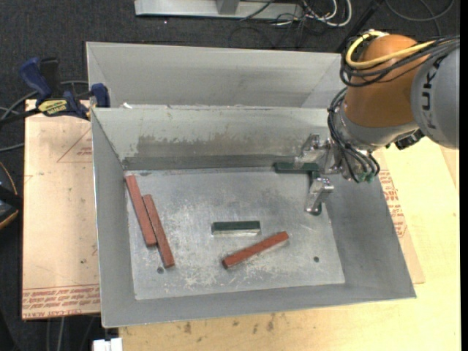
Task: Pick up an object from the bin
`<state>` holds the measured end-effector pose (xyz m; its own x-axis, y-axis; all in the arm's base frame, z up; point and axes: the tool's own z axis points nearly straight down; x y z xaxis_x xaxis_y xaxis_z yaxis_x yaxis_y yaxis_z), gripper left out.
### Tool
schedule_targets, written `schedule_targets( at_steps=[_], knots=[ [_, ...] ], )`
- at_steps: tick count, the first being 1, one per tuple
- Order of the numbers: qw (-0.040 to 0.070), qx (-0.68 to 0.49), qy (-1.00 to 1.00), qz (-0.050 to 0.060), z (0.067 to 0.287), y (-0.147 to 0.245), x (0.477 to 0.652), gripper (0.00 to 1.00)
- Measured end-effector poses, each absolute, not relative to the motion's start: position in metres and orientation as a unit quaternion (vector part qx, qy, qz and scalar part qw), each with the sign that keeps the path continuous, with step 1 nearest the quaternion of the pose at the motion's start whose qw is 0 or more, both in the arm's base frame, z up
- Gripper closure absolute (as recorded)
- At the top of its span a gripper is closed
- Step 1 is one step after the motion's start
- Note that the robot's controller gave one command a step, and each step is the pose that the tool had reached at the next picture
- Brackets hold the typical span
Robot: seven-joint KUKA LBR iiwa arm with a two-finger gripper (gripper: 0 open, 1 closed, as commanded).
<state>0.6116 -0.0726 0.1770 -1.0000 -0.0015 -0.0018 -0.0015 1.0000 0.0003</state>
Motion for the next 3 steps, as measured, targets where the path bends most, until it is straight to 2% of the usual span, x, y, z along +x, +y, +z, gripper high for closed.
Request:
schedule_targets(
  at_steps=[1, 2, 3],
  knots=[
    [0.003, 0.000, 1.000, 0.000, 0.175, -0.071, 0.610, 0.00],
    [0.006, -0.005, 1.000, -0.001, 0.159, -0.058, 0.601, 0.00],
    [-0.003, -0.139, 0.990, 0.002, 0.186, -0.066, 0.589, 0.00]
  ],
)
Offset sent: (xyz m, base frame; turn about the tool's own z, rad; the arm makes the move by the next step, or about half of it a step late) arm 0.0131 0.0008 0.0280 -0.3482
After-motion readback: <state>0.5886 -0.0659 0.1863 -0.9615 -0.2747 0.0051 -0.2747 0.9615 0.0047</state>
